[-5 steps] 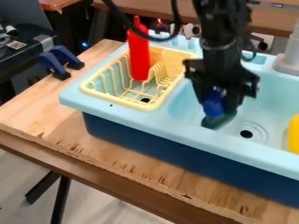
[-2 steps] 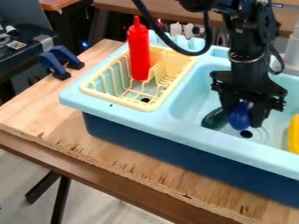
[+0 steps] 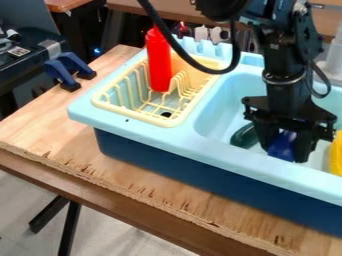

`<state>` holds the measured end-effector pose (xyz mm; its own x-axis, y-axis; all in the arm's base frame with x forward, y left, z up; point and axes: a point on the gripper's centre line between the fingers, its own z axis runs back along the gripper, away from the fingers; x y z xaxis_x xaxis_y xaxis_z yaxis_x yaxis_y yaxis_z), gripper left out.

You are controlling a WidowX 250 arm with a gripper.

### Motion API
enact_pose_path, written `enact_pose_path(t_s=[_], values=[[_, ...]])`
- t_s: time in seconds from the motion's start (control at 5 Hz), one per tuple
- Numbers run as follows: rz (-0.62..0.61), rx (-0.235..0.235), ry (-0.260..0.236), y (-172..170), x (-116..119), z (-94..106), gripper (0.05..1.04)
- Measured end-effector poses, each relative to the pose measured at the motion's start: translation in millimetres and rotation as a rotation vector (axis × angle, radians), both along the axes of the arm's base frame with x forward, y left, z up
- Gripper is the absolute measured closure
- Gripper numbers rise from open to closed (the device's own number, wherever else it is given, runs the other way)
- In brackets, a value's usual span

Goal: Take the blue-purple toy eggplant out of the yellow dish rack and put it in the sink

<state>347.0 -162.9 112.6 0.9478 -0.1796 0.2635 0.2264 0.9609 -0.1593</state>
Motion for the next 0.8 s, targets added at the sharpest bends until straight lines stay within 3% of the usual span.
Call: enact_pose_path(t_s=[0.2, 0.4, 0.8], values=[[-0.001, 0.008, -0.008, 10.8, 10.8, -2.0, 0.367], [-0.019, 0.027, -0.005, 13.9, 18.4, -3.9, 0.096], [-0.057, 0.028, -0.013, 6.0, 15.9, -3.7, 0.076]])
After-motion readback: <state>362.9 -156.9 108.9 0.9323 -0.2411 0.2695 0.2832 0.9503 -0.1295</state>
